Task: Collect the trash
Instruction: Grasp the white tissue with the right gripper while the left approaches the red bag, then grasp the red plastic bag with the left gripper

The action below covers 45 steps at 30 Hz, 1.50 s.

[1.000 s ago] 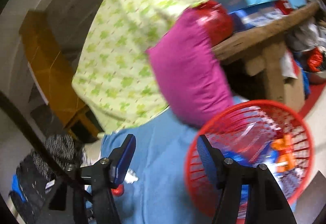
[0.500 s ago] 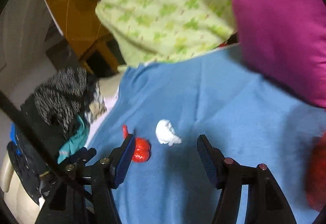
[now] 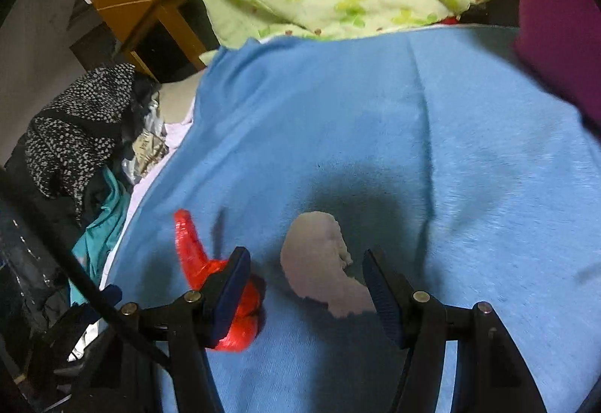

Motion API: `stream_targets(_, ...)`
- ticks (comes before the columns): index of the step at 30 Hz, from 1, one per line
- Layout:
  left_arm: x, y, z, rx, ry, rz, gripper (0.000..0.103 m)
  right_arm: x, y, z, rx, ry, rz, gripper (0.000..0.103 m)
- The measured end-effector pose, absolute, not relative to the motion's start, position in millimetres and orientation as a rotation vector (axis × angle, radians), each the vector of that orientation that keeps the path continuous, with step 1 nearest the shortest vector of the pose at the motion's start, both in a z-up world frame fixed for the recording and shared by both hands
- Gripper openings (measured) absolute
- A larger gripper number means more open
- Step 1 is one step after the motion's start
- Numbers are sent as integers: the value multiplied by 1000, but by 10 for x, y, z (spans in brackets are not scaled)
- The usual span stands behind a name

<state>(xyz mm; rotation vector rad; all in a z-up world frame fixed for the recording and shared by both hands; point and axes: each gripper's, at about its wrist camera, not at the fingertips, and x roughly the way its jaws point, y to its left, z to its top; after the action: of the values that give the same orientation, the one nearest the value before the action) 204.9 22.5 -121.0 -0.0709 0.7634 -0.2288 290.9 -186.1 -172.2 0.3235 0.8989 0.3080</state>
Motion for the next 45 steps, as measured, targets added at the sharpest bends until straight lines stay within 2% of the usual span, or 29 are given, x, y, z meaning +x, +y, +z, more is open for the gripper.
stream_targets(2, 2063, 197, -1212, -73, 763, -239, 70, 2980, -1834, -1814, 307, 927, 299, 52)
stream_targets(3, 2071, 177, -1224, -71, 767, -243, 70, 3018, -1815, -1879, 299, 957, 296, 38)
stream_targets(5, 2084, 113, -1265, -65, 779, -257, 70, 3033, -1811, -1956, 295, 988, 293, 38)
stream_targets(8, 2101, -4, -1309, -63, 793, -289, 70, 2967, -1852, -1878, 298, 968, 293, 29)
stream_targets(17, 2222, -483, -1434, -29, 817, -387, 70, 2517, -2356, -1472, 344, 862, 234, 28)
stream_targets(26, 2292, -702, -1594, 115, 802, -315, 72, 2196, -2876, -1166, 406, 766, 198, 28)
stream_targets(37, 2333, -526, -1596, 146, 780, -194, 73, 2034, -2986, -1059, 401, 737, 213, 28)
stream_targets(45, 2468, -476, -1883, 114, 869, -169, 73, 2011, -3012, -1076, 388, 741, 216, 28)
